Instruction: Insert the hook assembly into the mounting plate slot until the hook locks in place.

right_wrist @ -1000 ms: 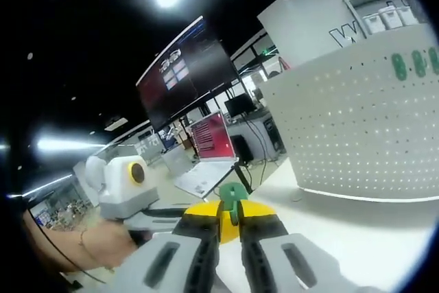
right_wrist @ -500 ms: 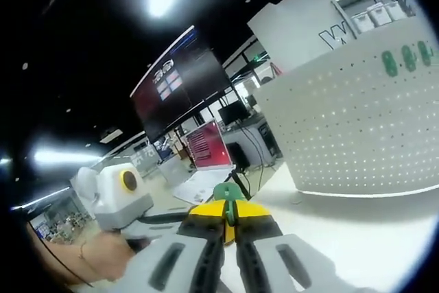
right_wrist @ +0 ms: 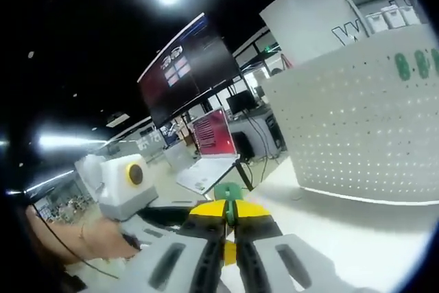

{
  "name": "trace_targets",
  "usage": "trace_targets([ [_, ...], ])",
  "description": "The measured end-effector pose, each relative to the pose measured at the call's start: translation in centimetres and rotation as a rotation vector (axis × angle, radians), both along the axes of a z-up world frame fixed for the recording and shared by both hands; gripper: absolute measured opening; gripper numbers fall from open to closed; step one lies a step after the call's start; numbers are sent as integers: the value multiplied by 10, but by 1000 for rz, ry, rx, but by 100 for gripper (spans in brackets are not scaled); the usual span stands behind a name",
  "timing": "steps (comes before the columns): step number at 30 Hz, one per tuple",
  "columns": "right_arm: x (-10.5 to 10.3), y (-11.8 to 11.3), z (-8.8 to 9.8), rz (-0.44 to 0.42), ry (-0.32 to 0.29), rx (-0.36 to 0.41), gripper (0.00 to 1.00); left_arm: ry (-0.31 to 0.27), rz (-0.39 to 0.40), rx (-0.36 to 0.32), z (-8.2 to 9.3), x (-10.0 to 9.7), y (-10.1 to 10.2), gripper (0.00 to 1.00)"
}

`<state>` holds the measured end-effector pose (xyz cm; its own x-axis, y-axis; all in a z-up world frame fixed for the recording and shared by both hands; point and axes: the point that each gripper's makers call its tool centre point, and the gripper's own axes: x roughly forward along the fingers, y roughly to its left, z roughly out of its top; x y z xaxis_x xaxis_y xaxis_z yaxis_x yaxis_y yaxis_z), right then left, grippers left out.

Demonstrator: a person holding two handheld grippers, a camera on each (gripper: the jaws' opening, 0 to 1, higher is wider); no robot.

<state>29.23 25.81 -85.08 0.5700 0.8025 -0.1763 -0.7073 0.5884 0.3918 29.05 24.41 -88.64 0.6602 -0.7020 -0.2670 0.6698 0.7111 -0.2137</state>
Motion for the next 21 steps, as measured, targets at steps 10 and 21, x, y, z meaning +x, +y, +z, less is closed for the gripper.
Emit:
trace_targets([
  [10, 4, -11, -4, 11, -69, -77, 0, 3, -18, -54, 3, -5, -3, 85],
  [21, 5, -19, -7, -16, -92, -92, 0, -12, -26, -127, 12, -11, -7, 100],
])
